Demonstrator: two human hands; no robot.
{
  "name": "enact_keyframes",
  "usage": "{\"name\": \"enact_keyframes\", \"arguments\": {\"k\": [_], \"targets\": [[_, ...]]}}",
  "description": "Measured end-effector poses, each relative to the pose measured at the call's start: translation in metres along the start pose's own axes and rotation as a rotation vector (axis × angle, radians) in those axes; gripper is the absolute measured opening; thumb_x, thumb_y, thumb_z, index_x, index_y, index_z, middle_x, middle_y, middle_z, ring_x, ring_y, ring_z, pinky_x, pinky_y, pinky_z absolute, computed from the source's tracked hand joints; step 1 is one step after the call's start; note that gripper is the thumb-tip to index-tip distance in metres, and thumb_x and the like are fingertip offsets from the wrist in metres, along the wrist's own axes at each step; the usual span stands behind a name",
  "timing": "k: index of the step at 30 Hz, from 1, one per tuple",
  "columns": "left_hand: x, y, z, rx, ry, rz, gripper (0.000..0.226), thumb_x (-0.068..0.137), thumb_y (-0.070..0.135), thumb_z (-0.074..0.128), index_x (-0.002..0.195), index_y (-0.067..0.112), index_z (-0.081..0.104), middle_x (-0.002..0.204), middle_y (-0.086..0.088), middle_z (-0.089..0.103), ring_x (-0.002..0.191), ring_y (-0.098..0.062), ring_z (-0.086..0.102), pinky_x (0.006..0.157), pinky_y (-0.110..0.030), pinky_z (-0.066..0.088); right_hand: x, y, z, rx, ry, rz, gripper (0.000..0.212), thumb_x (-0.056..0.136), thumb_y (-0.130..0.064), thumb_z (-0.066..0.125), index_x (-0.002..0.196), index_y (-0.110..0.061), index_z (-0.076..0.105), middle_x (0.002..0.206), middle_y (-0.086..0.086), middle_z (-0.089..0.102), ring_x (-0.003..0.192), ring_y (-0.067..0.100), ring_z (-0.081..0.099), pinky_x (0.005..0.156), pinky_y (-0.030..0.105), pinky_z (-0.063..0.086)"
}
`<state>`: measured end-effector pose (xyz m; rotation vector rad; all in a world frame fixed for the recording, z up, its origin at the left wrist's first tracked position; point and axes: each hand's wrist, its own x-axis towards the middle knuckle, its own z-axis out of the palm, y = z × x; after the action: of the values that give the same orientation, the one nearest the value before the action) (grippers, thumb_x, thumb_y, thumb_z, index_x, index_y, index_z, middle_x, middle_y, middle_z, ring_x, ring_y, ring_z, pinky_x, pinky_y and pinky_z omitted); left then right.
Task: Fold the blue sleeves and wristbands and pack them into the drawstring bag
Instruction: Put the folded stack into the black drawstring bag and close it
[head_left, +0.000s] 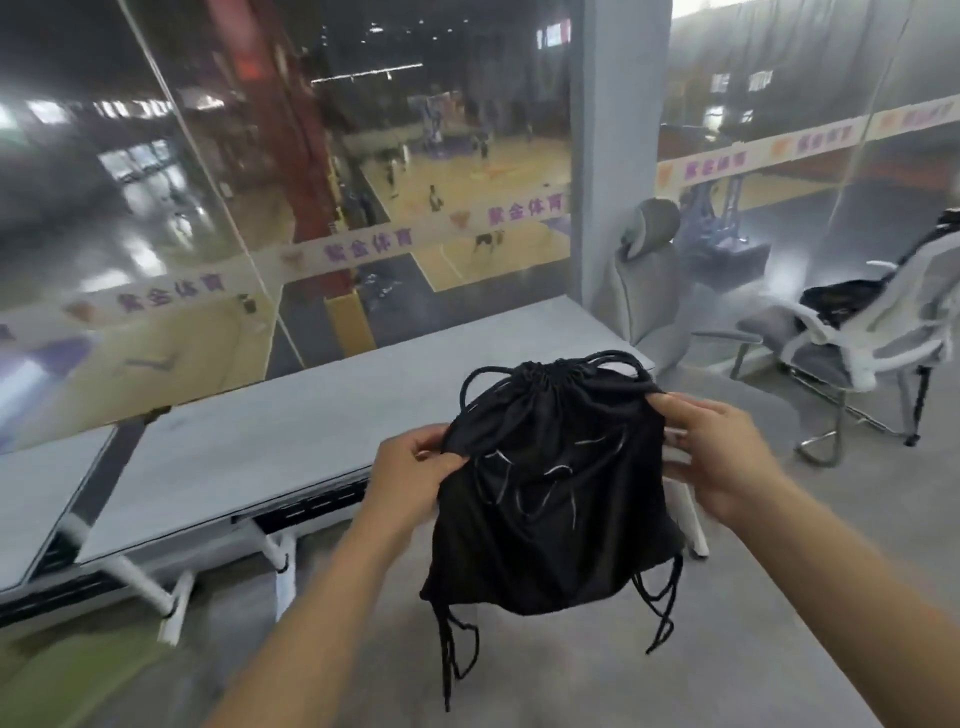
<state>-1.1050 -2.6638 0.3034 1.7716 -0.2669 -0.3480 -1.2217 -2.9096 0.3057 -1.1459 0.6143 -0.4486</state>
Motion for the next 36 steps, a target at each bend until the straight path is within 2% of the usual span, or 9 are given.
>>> {"name": "enact_keyframes", "arguments": {"k": [4,9,14,18,20,23,28,32,36], "targets": [[0.094,0.025,-0.022,-0.011,0.142,0.060,0.022,0.090,0.008,0.070,0.095,0.028,0.077,0.085,0.010,0.076,0.072,-0.003,0.072,0.057,-0.018,0.056,0.113,-0.039,0.066,-0.065,-0.137,-0.030,0.011,0.090,-0.012,0.064,0.084,-0.014,0.073,0.071,-0.002,0.073,0.058,0.012,0.065,0.049,0.025,0.052],[0.228,0.057,-0.057,-0.018,0.231,0.165,0.019,0.092,0.006,0.068,0.104,0.019,0.075,0.093,0.004,0.075,0.065,0.003,0.069,0.051,-0.012,0.051,0.242,-0.076,0.152,-0.097,-0.211,-0.139,0.005,0.090,-0.015,0.066,0.089,-0.014,0.071,0.064,-0.006,0.071,0.056,0.010,0.066,0.061,0.034,0.054],[0.351,0.080,-0.086,-0.061,0.283,0.191,0.021,0.090,0.005,0.069,0.102,0.021,0.076,0.094,0.004,0.078,0.077,-0.009,0.074,0.061,-0.023,0.060,0.353,-0.099,0.232,-0.091,-0.223,-0.162,0.030,0.089,-0.019,0.069,0.118,-0.010,0.067,0.078,-0.003,0.072,0.071,0.015,0.069,0.060,0.034,0.055],[0.439,0.074,-0.096,-0.071,0.321,0.149,0.022,0.091,0.005,0.067,0.098,0.025,0.075,0.094,0.000,0.077,0.083,-0.019,0.074,0.064,-0.032,0.064,0.425,-0.097,0.279,-0.093,-0.230,-0.150,0.006,0.092,-0.017,0.067,0.097,-0.020,0.064,0.085,-0.001,0.071,0.084,0.020,0.068,0.073,0.040,0.055],[0.478,0.060,-0.095,-0.060,0.343,0.123,0.028,0.090,0.004,0.067,0.092,0.031,0.074,0.090,0.003,0.078,0.085,-0.020,0.075,0.075,-0.040,0.063,0.462,-0.084,0.294,-0.117,-0.237,-0.129,0.005,0.094,-0.016,0.065,0.091,-0.020,0.065,0.084,-0.002,0.071,0.078,0.018,0.067,0.066,0.036,0.054],[0.529,0.025,-0.090,-0.021,0.373,0.069,0.032,0.091,0.004,0.067,0.087,0.036,0.073,0.081,0.015,0.076,0.076,-0.007,0.073,0.075,-0.029,0.062,0.519,-0.051,0.308,-0.153,-0.223,-0.080,0.007,0.094,-0.014,0.064,0.091,-0.010,0.068,0.077,0.001,0.070,0.067,0.017,0.065,0.058,0.030,0.053],[0.578,-0.051,-0.076,0.137,0.407,0.042,0.014,0.090,0.011,0.070,0.099,0.020,0.077,0.087,0.009,0.076,0.081,-0.014,0.070,0.076,-0.029,0.057,0.593,0.034,0.309,-0.317,-0.196,-0.055,0.012,0.086,-0.019,0.070,0.088,-0.012,0.080,0.084,0.005,0.077,0.077,0.021,0.068,0.087,0.049,0.059],[0.594,-0.101,-0.059,0.167,0.424,-0.100,0.025,0.089,0.011,0.069,0.091,0.035,0.076,0.081,0.018,0.076,0.084,-0.012,0.072,0.080,-0.029,0.057,0.627,0.094,0.297,-0.565,-0.199,-0.138,0.018,0.090,-0.026,0.065,0.080,-0.018,0.078,0.083,0.001,0.078,0.081,0.014,0.067,0.090,0.045,0.056],[0.598,-0.128,-0.053,0.203,0.425,-0.114,0.031,0.087,0.012,0.067,0.087,0.042,0.075,0.074,0.020,0.075,0.070,0.002,0.067,0.066,-0.022,0.049,0.634,0.120,0.289,-0.682,-0.270,-0.143,0.022,0.093,-0.029,0.059,0.098,-0.026,0.081,0.100,-0.009,0.078,0.102,0.016,0.070,0.097,0.044,0.052]]}}
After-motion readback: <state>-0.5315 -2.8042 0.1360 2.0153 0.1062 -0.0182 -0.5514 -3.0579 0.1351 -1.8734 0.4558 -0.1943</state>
